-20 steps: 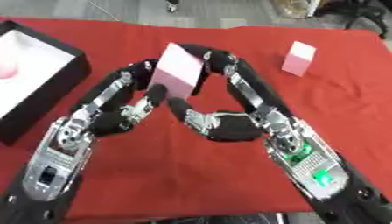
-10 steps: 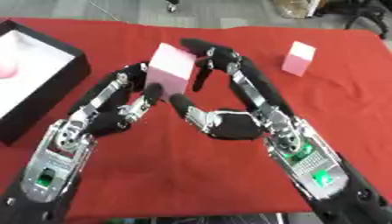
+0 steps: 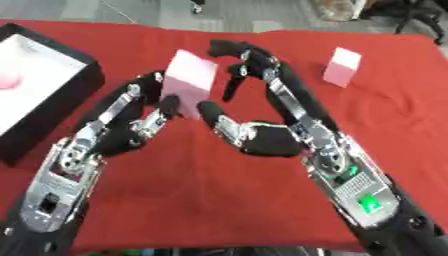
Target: Pick up the objects with one hand, pass them to the other hand, and then place them into the box on the other side of the table.
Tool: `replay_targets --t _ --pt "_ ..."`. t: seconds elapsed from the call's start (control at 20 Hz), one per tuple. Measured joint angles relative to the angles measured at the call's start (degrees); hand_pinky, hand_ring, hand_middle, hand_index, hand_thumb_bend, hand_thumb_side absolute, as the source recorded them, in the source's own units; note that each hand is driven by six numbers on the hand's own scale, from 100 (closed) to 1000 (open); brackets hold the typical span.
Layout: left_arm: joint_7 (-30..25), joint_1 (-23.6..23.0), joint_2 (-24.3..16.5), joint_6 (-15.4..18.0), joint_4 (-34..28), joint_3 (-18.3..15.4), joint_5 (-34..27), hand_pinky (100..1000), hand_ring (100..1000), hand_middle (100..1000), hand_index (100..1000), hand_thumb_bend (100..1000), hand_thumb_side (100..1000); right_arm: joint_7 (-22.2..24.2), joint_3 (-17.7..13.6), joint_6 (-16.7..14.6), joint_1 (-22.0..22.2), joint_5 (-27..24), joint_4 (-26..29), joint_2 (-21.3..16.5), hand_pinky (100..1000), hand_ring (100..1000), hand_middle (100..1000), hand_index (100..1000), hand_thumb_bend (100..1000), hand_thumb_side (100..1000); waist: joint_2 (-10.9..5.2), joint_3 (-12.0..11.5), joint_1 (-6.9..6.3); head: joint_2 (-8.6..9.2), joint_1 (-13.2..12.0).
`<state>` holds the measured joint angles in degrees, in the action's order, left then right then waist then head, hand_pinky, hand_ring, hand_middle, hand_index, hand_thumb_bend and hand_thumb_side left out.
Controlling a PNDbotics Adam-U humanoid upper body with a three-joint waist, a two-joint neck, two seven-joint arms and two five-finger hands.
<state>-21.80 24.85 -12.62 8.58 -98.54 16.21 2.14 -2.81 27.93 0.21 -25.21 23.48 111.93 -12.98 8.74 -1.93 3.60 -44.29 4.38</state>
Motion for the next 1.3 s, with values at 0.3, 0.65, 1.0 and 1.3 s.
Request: replay_targets --t 0.3,0.65,1.0,1.3 --pt "1.26 -0.33 -0.54 -0.10 -0.02 -1.29 0.00 675 740 428 267 100 688 -0.69 -0.92 -0.06 0.44 0.30 0.07 0.03 801 501 818 924 310 629 -0.02 -0.01 -0.01 0.00 0.00" --pt "4.30 -0.90 -2.21 0.08 -0.02 -4.32 0.50 675 737 429 267 100 669 -2.71 -3.69 -1.98 0.61 1.14 1.17 0.29 807 500 822 926 319 596 -0.19 0.08 -0.14 0.00 -0.36" --pt "10.48 -3.23 -7.56 1.30 -1.23 -9.68 1.68 678 721 433 268 100 627 -4.97 -5.71 -3.23 2.17 1.70 1.44 0.45 807 492 821 925 309 596 -0.85 0.17 -1.43 0.00 -11.98" --pt "17.25 -6.27 -14.41 2.78 -2.05 -14.73 4.35 681 706 433 269 100 598 -4.60 -5.59 -3.09 3.34 1.75 1.45 0.44 807 487 820 925 296 607 -1.49 0.44 -2.53 0.01 -26.70"
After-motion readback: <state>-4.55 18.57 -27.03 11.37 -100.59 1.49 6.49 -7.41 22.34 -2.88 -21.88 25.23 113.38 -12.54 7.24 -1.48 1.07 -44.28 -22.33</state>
